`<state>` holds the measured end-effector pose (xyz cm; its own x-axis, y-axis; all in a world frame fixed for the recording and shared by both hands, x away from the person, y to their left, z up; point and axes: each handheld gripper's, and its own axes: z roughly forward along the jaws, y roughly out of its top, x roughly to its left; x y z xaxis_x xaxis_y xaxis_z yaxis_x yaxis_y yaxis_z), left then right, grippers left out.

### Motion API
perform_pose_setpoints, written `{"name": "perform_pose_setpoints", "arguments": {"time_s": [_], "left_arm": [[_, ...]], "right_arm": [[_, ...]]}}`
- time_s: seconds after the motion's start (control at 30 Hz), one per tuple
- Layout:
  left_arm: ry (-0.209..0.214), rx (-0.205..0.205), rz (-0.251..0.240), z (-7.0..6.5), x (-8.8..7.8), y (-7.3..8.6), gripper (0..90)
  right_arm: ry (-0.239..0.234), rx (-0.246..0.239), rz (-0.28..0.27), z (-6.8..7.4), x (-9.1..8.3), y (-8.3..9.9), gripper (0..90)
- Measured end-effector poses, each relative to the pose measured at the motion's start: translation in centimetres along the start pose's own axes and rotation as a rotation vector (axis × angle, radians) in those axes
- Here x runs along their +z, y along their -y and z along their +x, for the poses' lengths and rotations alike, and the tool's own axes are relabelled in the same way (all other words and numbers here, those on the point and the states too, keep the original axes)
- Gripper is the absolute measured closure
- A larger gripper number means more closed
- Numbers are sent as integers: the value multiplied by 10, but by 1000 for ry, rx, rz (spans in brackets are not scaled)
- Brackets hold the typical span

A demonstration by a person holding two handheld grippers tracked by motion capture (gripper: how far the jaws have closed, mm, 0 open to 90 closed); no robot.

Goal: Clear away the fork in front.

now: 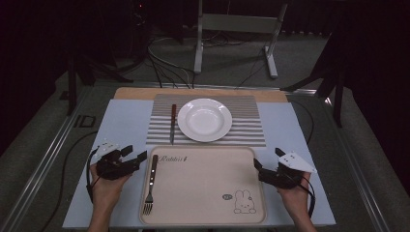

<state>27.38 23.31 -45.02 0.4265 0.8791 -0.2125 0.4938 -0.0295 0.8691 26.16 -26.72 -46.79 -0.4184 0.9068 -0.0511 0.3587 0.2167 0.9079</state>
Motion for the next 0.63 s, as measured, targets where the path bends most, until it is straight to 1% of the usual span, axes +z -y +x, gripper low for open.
{"name": "perform_pose_setpoints", "arguments": {"time_s": [0.03, 0.07, 0.1, 0.13, 0.17, 0.2, 0.23, 0.27, 0.3, 0.33, 0.37, 0.4, 0.43, 0.47, 0.5, 0.63], "left_arm": [[0, 0, 0, 0, 0, 0, 292], [1, 8, -30, -2, -5, -3, 272], [-2, 12, -47, -3, -8, -4, 272], [-5, 17, -69, -4, -11, -6, 220], [-10, 21, -85, -5, -15, -8, 220], [-17, 29, -95, -6, -17, -10, 201], [-19, 33, -107, -7, -20, -12, 157], [-19, 37, -115, -7, -22, -13, 156], [-18, 40, -126, -7, -24, -15, 137], [-19, 44, -134, -8, -26, -16, 137], [-24, 52, -138, -9, -27, -16, 66], [-25, 59, -142, -9, -28, -17, 66], [-32, 64, -145, -9, -29, -17, 45], [-43, 79, -150, -10, -30, -18, 28], [-43, 79, -150, -10, -30, -18, 3], [-42, 90, -165, -10, -32, -18, 0]], "right_arm": [[0, 0, 0, 0, 0, 0, 133], [0, 8, 0, -1, -2, 1, 132], [0, 8, 0, -1, -2, 1, 132], [-1, 15, -4, -2, -3, 2, 132], [-1, 15, -4, -2, -3, 2, 132], [-3, 18, -3, -2, -4, 2, 131], [-5, 18, -5, -2, -6, 3, 129], [-8, 20, -5, -2, -6, 4, 127], [-8, 20, -5, -2, -6, 4, 127], [-10, 20, -6, -1, -7, 4, 127], [-14, 21, -8, -1, -9, 5, 125], [-14, 21, -8, -1, -9, 5, 125], [-17, 23, -16, -1, -11, 6, 124], [-18, 25, -19, -1, -13, 6, 123], [-18, 25, -19, -1, -13, 6, 123], [-15, 30, -30, -4, -20, 9, 119]]}}
